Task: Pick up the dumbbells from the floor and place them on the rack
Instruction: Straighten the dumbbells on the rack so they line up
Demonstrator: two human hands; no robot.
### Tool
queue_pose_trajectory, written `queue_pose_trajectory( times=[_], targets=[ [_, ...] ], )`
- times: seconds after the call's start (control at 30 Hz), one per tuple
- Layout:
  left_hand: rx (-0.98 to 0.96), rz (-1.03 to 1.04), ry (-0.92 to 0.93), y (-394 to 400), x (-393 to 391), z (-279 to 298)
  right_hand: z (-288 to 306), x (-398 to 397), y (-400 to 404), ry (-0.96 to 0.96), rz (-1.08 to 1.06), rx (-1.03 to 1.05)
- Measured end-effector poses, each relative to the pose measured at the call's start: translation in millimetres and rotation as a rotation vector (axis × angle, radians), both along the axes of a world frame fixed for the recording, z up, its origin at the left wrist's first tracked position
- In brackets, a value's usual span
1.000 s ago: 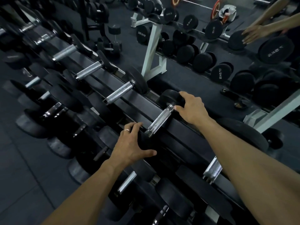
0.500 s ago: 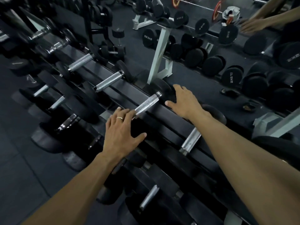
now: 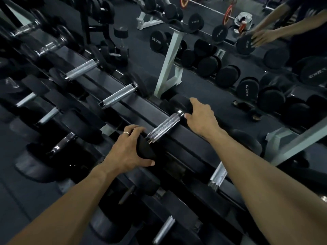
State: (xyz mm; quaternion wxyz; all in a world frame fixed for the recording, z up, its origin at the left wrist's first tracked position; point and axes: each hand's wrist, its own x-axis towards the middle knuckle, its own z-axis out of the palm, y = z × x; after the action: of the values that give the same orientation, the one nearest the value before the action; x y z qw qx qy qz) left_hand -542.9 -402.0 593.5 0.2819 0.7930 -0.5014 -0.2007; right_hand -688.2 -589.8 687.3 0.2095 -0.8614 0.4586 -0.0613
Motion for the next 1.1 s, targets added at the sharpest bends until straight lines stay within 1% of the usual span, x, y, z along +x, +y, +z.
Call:
queue_pose_trajectory(
  times=[0.2,0.4,0.53,0.9,1.0,1.1],
  targets=[
    [-0.033,0.086,0.032,1,-13,-3,1,3,-5,0.015,0.034,-0.001],
    [-0.013,0.147,0.069,2,-23,-3,8,11,-11,0.056,0.109,-0.012],
    [-0.027,0.182,0.088,1,-30,-5,7,12,-14,0.037,0.128,-0.017],
    [0.034,0.183,0.086,1,-32,0,7,11,-12,0.035,0.127,0.003],
    [0.006,0.179,0.123,1,-32,0,8,13,-14,0.044,0.120,0.028],
    [0.024,0.136,0.123,3,-26,3,11,22,-16,0.097,0.104,-0.025]
  ],
)
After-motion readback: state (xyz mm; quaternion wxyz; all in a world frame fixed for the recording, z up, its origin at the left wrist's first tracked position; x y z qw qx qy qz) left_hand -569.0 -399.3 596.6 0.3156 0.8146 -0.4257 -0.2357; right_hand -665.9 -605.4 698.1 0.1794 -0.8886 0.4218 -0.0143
